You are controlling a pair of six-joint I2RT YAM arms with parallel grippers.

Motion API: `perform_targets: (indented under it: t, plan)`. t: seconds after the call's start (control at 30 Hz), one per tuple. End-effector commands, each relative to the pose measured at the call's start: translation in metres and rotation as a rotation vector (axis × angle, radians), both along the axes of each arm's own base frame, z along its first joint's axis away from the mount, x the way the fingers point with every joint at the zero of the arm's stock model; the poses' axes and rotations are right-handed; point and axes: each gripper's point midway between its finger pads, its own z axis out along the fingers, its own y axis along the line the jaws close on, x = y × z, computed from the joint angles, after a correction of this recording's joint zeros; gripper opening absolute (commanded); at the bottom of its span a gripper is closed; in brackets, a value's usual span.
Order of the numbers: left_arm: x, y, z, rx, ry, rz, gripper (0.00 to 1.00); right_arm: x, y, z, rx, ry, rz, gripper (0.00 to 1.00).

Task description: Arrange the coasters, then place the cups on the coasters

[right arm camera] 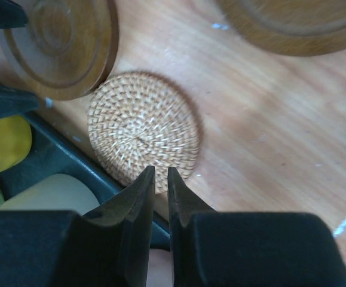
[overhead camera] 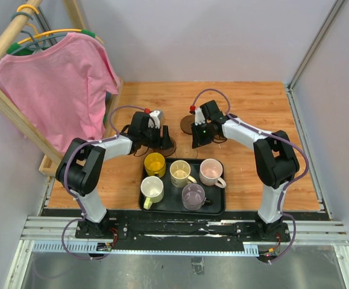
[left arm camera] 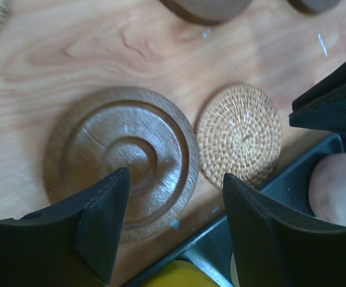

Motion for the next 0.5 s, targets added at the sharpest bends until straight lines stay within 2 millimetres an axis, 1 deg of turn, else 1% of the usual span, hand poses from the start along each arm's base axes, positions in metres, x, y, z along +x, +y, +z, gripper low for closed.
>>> perform_targets:
  t: [0.0,0.1,0.27,0.3,0.37,0.4,0.47]
  plan:
    - [-0.005,-0.013,0.021,-0.035,-0.069,-0.034,0.65,-0.01,0.019,0.01,0.029,-0.036,0.055,0.15]
    - [-0.006,-0.015,0.016,-0.044,-0.056,-0.038,0.58,-0.012,0.027,0.007,0.036,-0.029,0.072,0.14]
    - [-0.008,-0.021,0.008,-0.053,-0.037,-0.053,0.52,-0.013,0.039,-0.001,0.042,0.0,0.097,0.14]
    - [-0.008,-0.021,0.005,-0.05,-0.03,-0.053,0.49,-0.014,0.04,-0.004,0.041,0.011,0.096,0.14]
    - [-0.009,-0.021,0.0,-0.043,-0.014,-0.051,0.46,-0.016,0.04,-0.012,0.036,0.039,0.088,0.14]
    - [-0.009,-0.02,-0.003,-0.038,-0.006,-0.05,0.43,-0.018,0.039,-0.016,0.031,0.051,0.086,0.14]
    - [-0.012,-0.018,-0.01,-0.023,0.017,-0.047,0.41,-0.022,0.037,-0.023,0.022,0.073,0.081,0.14]
